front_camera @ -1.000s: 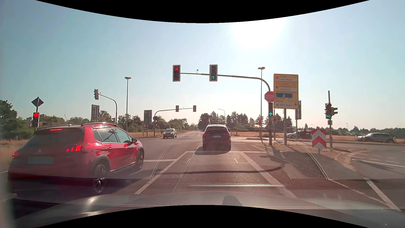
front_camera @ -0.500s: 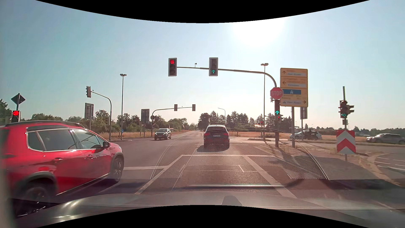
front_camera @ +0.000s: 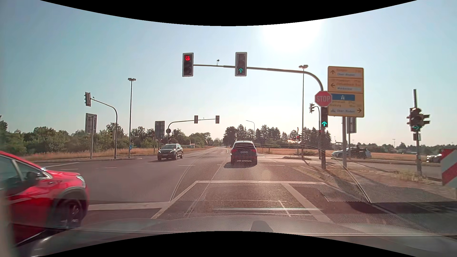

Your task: Follow the waypoints while adhering to traffic rules and regulations

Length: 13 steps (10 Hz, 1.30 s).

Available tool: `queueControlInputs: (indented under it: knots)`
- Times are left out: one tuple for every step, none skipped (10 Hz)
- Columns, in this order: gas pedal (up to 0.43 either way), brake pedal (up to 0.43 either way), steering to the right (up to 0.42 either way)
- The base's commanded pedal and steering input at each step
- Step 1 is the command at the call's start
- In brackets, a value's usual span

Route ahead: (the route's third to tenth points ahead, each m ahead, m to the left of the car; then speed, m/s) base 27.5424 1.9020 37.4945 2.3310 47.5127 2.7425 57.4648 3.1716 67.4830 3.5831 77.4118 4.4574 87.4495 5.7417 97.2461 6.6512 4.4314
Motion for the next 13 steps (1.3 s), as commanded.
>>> queueControlInputs:
  knots:
    - [0.280,0.000,-0.001]
    - [0.280,0.000,0.000]
    - [0.280,0.000,0.000]
    - [0.280,0.000,0.000]
    - [0.280,0.000,0.000]
    - [0.280,0.000,0.000]
    - [0.280,0.000,0.000]
    - [0.280,0.000,0.000]
    - [0.280,0.000,0.000]
    - [0.280,0.000,0.000]
    - [0.280,0.000,0.000]
    - [0.280,0.000,-0.001]
    - [0.280,0.000,-0.001]
